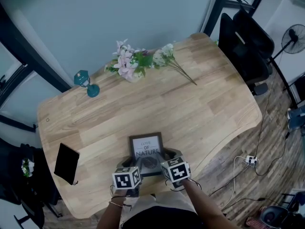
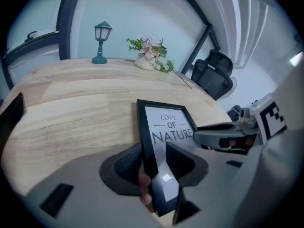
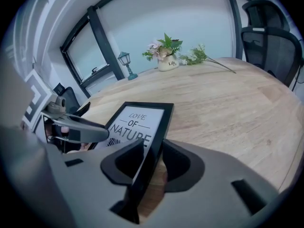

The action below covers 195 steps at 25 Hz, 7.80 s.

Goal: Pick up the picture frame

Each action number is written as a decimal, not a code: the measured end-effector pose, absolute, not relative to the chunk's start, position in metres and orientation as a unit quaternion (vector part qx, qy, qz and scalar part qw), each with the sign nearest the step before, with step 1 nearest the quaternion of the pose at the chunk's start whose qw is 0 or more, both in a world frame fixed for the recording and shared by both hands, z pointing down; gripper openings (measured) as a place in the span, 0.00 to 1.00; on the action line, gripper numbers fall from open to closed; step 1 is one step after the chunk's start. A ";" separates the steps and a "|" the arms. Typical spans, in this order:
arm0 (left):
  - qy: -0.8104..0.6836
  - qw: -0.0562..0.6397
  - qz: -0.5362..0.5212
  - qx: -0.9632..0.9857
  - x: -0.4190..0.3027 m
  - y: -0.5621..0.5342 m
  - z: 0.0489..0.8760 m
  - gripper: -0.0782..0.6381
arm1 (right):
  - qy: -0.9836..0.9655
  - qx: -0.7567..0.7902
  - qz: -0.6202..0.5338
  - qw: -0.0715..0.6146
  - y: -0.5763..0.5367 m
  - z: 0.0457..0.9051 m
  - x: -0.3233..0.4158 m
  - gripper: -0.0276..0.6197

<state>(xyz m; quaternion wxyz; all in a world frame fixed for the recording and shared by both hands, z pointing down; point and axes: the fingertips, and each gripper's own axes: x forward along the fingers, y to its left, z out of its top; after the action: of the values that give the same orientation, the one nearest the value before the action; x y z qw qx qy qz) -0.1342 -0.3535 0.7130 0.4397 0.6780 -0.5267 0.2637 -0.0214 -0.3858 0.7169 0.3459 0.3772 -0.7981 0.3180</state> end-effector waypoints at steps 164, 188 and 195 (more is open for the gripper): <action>-0.564 0.141 0.068 0.811 -0.105 -0.052 0.411 0.20 | -0.849 0.523 0.008 0.079 -0.074 0.399 0.026 0.16; -0.579 0.146 0.065 0.799 -0.077 -0.073 0.392 0.20 | -0.859 0.505 -0.001 0.080 -0.101 0.378 0.052 0.16; -0.583 0.143 0.068 0.797 -0.058 -0.081 0.387 0.20 | -0.863 0.501 0.002 0.071 -0.110 0.375 0.070 0.16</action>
<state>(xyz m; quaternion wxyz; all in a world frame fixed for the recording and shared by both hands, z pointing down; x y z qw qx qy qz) -0.0584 -0.0807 0.3873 0.1427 0.7972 -0.5827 0.0677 0.0702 -0.1099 0.3748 0.0711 0.5007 -0.8627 0.0019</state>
